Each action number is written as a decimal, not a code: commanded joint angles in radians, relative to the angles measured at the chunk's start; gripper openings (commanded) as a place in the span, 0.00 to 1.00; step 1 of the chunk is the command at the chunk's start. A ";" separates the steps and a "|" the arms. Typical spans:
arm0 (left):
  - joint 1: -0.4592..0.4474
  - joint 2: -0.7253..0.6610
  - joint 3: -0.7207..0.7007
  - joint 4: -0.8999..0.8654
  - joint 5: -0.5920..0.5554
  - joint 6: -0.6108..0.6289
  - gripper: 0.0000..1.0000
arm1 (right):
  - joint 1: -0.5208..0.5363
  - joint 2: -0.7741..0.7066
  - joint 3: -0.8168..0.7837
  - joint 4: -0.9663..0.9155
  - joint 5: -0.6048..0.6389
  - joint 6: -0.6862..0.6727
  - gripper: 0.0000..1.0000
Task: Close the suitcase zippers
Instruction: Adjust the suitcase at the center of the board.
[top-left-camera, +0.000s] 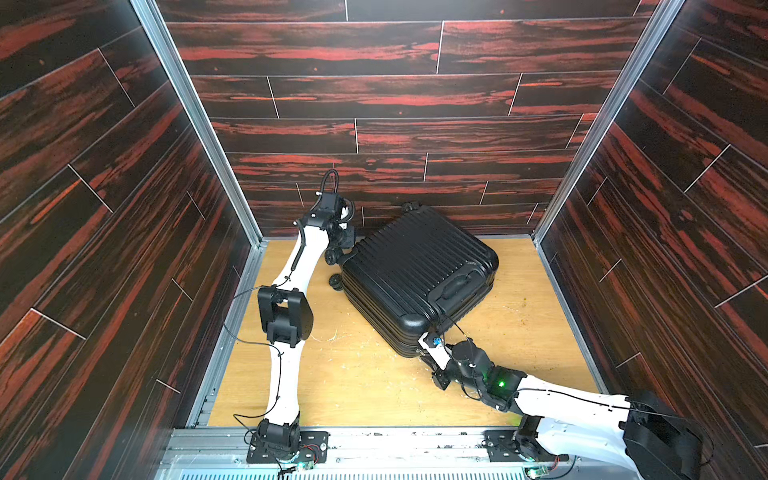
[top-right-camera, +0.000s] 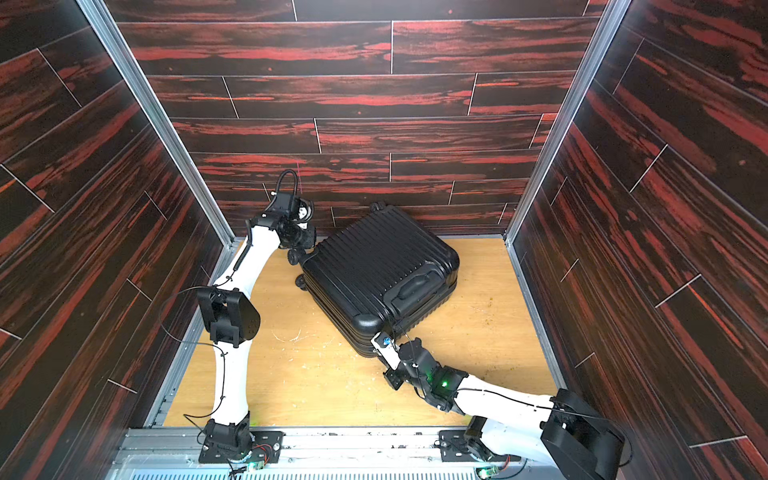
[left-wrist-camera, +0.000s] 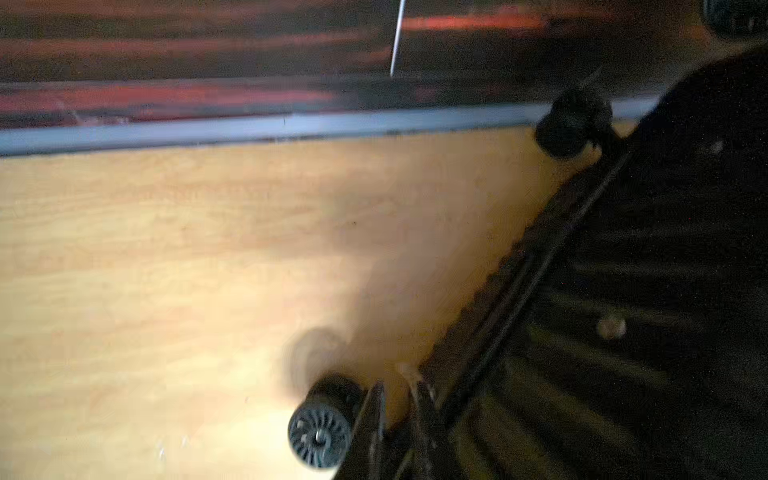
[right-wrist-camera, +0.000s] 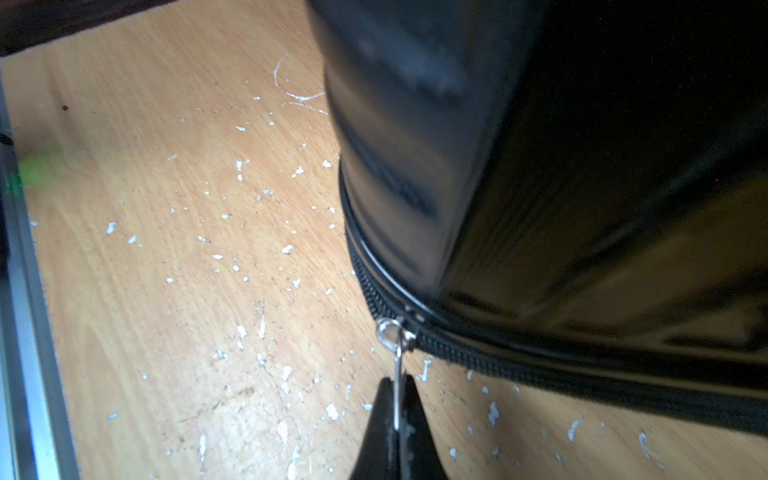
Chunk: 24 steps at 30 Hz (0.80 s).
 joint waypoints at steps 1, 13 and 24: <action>0.005 -0.022 -0.078 -0.304 0.020 0.042 0.16 | -0.007 -0.033 0.038 0.003 0.063 -0.003 0.00; 0.005 -0.402 -0.703 -0.131 -0.056 0.040 0.16 | -0.012 -0.033 0.041 0.009 0.131 -0.043 0.00; 0.005 -0.718 -1.072 -0.064 -0.063 -0.008 0.16 | -0.151 0.076 0.082 0.122 -0.011 -0.122 0.00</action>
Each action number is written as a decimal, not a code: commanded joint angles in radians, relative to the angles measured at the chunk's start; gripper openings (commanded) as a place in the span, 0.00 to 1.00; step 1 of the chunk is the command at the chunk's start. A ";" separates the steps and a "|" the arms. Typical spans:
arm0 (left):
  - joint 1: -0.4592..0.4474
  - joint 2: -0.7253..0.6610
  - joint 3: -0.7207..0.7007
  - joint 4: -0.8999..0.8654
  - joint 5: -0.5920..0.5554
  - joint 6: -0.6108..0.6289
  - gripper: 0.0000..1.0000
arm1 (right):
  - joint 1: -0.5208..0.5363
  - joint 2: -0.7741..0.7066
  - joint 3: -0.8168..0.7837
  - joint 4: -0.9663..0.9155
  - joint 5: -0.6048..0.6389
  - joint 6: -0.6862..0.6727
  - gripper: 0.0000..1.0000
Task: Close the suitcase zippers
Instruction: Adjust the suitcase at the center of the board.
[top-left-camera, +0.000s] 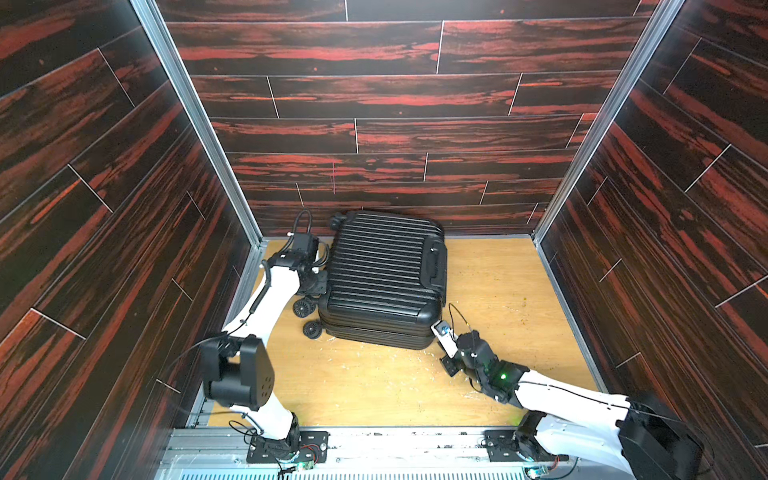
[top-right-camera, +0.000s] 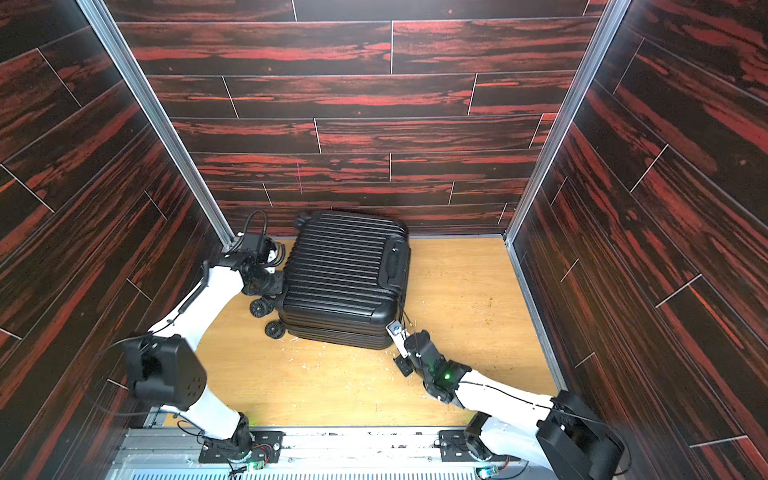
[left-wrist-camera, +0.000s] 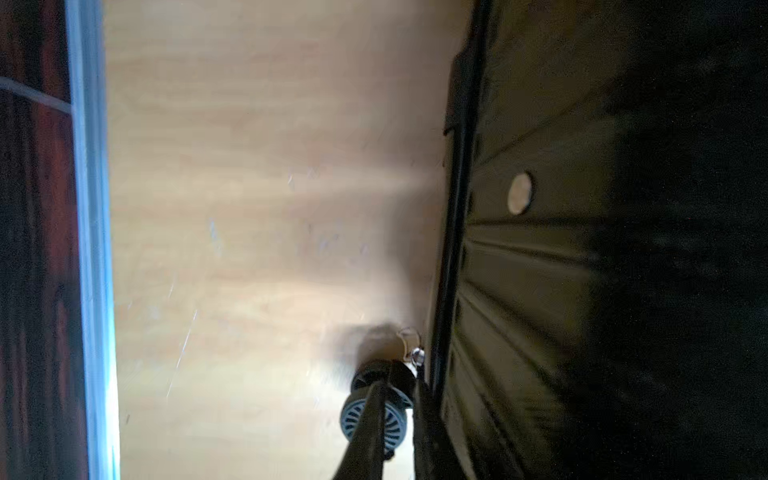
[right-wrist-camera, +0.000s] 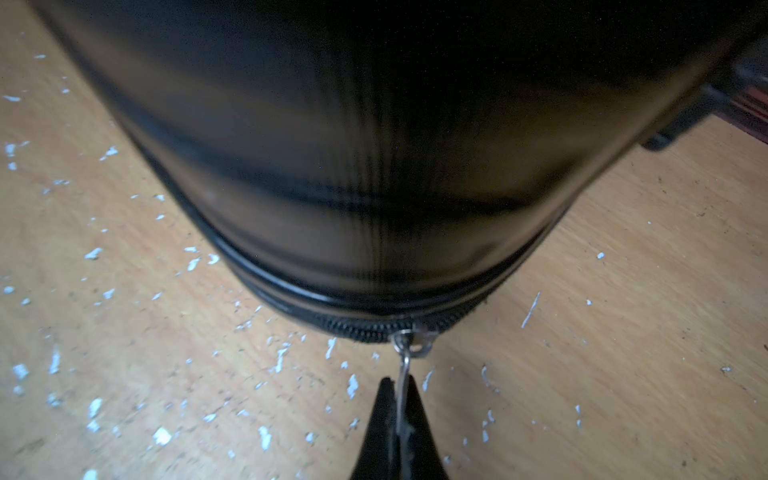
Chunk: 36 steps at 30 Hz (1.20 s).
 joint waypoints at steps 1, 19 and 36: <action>-0.045 -0.056 -0.121 -0.190 0.100 -0.013 0.16 | -0.035 0.051 0.065 0.167 -0.182 -0.059 0.00; -0.047 -0.612 -0.313 0.004 -0.128 -0.024 0.62 | -0.151 0.260 0.191 0.258 -0.360 -0.094 0.00; -0.407 -0.546 -0.264 0.223 0.300 0.507 0.82 | -0.152 0.250 0.174 0.243 -0.360 -0.080 0.00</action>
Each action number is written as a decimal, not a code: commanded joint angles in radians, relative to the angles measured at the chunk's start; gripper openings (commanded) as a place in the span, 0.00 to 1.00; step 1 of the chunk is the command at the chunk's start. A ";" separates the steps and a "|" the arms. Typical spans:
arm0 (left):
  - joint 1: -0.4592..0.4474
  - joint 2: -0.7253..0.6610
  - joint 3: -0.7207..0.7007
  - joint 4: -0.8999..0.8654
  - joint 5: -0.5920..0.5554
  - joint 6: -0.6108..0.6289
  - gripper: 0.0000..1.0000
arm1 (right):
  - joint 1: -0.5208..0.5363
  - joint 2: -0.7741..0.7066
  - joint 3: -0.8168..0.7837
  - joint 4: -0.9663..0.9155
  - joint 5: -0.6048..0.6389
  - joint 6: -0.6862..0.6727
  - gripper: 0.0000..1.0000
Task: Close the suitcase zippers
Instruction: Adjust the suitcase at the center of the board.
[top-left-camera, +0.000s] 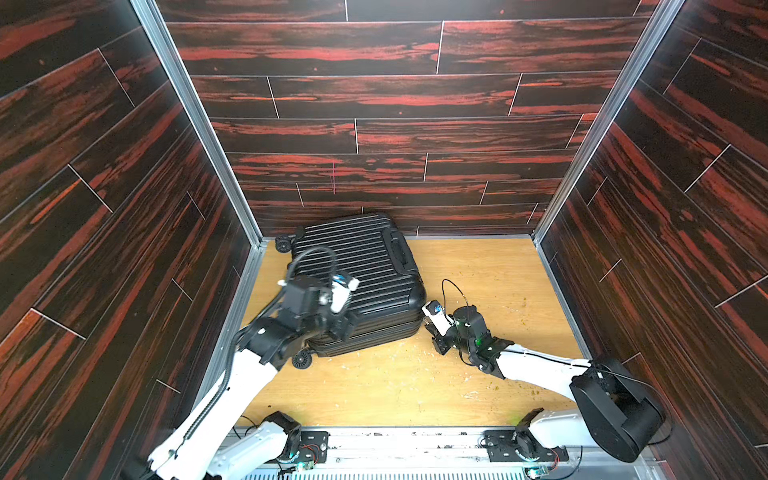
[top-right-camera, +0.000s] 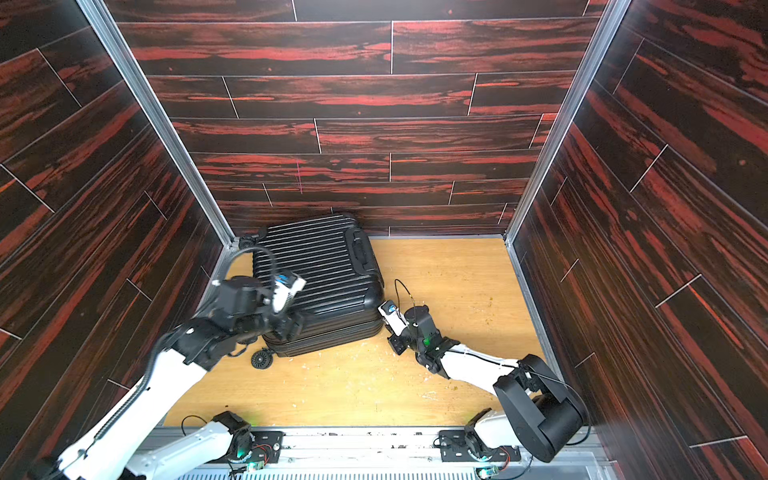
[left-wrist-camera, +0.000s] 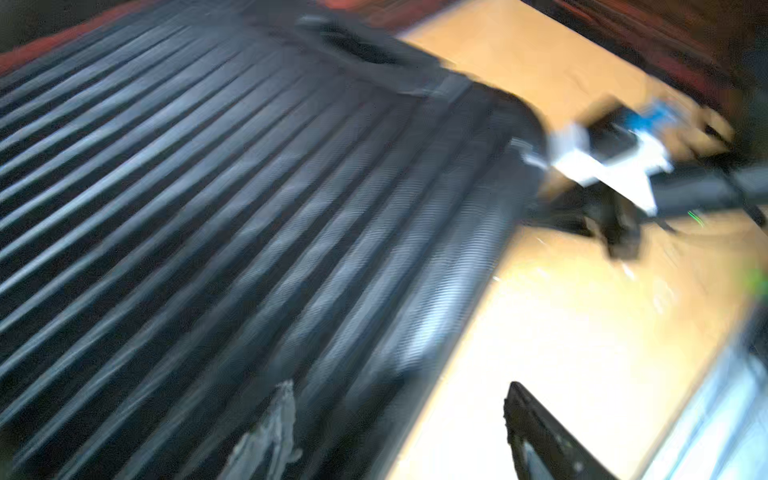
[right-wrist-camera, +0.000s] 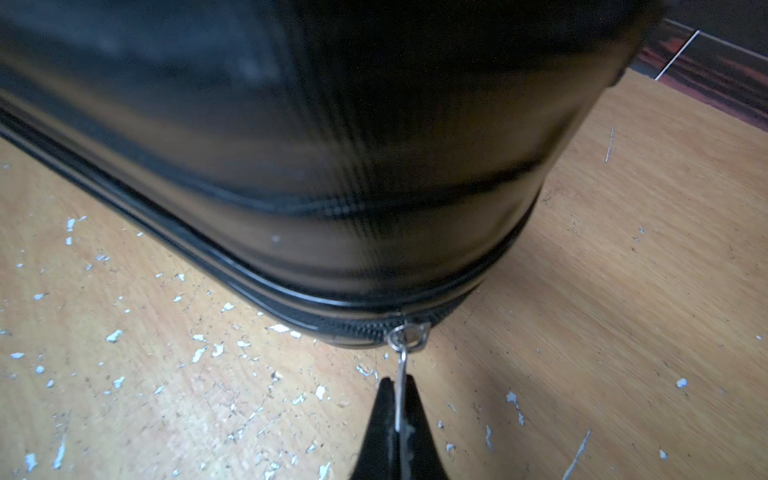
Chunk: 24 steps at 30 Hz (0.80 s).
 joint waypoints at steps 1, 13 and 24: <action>-0.061 0.056 0.071 0.012 0.032 0.195 0.83 | 0.015 -0.010 0.019 0.091 -0.047 0.006 0.00; -0.199 0.346 0.289 -0.044 -0.137 0.370 0.90 | 0.014 -0.024 0.016 0.085 -0.045 0.005 0.00; -0.224 0.490 0.383 -0.067 -0.198 0.398 0.90 | 0.013 -0.030 0.011 0.075 -0.055 0.002 0.00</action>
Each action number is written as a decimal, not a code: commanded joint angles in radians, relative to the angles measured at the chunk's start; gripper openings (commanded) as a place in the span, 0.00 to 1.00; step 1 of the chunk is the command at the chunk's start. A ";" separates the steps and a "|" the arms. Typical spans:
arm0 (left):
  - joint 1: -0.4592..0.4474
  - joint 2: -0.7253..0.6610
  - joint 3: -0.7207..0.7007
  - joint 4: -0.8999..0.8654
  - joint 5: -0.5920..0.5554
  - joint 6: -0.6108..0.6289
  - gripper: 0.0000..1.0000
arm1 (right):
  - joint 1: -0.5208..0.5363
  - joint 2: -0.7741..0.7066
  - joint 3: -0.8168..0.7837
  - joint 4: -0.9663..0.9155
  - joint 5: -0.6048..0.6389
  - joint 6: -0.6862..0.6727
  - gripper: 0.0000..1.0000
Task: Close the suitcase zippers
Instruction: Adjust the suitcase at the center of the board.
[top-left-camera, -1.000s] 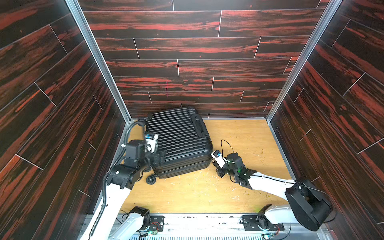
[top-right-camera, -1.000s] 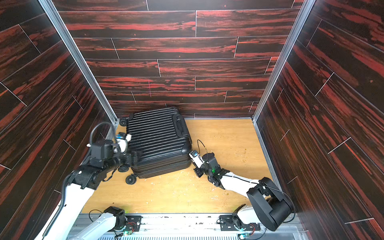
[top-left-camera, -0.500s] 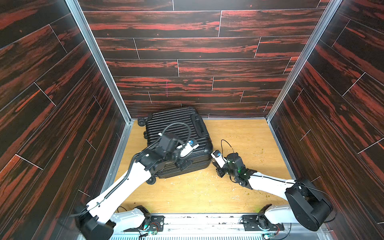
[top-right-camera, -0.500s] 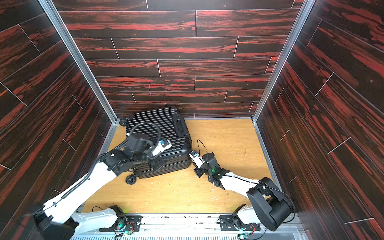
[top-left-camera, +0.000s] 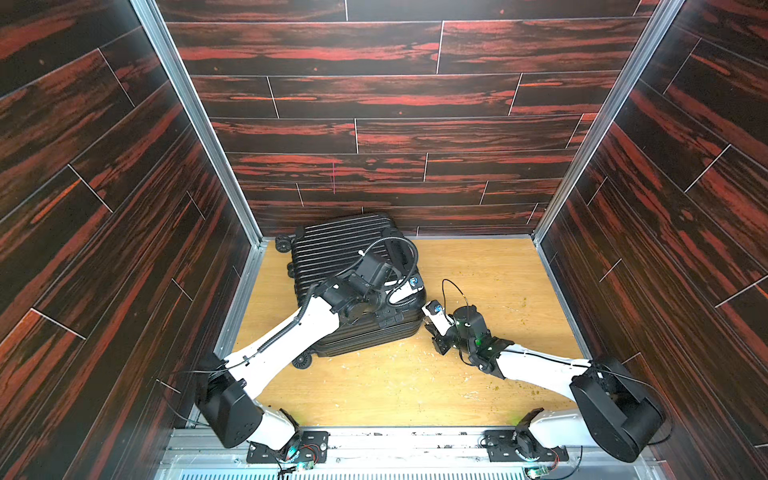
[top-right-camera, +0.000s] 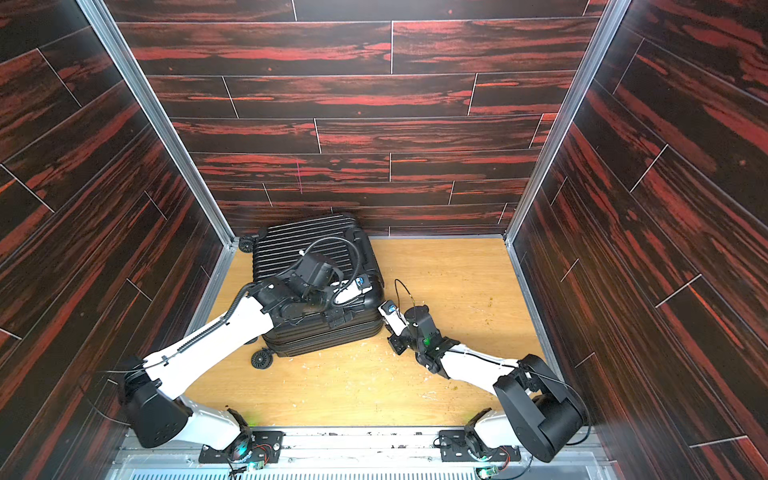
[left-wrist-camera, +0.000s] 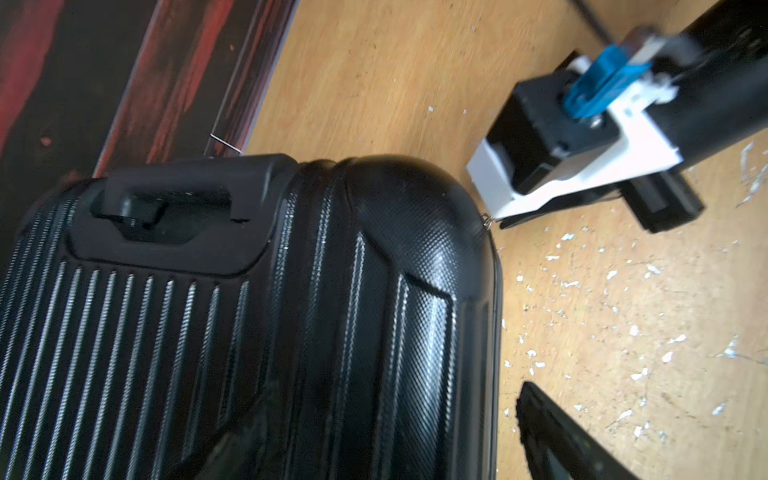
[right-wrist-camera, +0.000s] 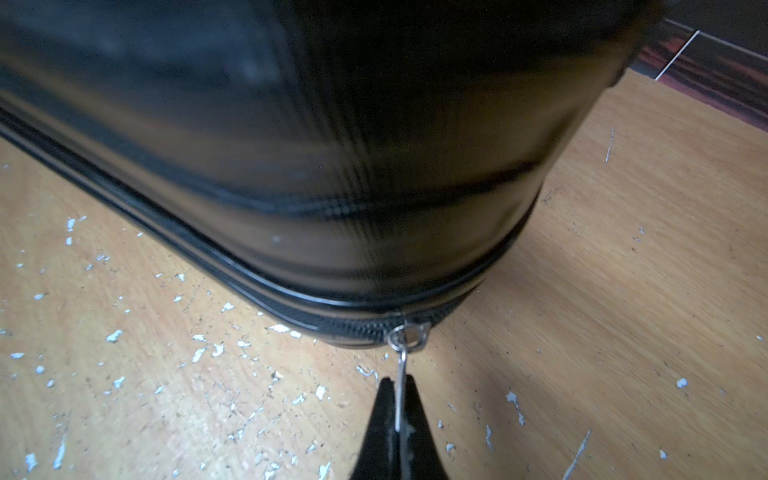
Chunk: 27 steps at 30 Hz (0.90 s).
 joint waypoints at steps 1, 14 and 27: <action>-0.009 0.021 0.042 -0.041 -0.030 0.029 0.90 | 0.013 -0.029 0.011 0.075 -0.055 0.002 0.00; -0.030 0.124 0.103 -0.093 -0.103 0.055 0.90 | 0.013 -0.037 0.007 0.071 -0.072 0.002 0.00; -0.035 0.152 0.084 0.074 -0.361 -0.055 0.90 | 0.014 -0.086 -0.039 0.086 -0.161 -0.013 0.00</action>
